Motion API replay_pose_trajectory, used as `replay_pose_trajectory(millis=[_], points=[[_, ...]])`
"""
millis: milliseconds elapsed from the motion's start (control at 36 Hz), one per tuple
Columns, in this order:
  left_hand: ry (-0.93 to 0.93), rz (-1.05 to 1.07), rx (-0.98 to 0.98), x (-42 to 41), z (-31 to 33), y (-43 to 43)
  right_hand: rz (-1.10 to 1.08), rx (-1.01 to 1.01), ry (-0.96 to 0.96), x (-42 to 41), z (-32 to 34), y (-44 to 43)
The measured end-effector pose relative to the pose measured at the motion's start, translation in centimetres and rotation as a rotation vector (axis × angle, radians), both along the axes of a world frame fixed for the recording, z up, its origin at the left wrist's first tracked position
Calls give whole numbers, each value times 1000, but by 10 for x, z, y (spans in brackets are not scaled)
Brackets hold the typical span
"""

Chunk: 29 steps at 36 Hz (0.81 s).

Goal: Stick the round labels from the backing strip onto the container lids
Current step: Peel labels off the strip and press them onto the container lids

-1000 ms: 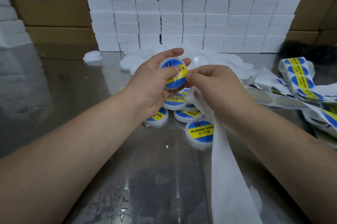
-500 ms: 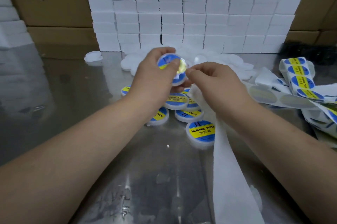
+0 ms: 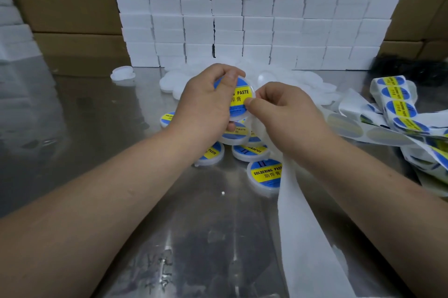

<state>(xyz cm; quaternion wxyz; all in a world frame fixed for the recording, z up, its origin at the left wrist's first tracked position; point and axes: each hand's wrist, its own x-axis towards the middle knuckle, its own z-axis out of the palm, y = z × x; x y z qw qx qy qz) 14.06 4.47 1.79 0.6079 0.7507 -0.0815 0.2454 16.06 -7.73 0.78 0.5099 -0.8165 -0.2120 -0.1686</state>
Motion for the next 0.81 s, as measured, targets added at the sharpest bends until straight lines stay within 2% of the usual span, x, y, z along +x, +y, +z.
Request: replay_pose_trajectory(millis=[361,639,806], points=[[0,34,50,2,-3,2,-1,4,6,-2,-3,3],[-83,200,283,10,-7,9,-79,-24,-5,-3,-2,2],[84,246,401,22,-11,19,-184,96,-32,1,7,-5]])
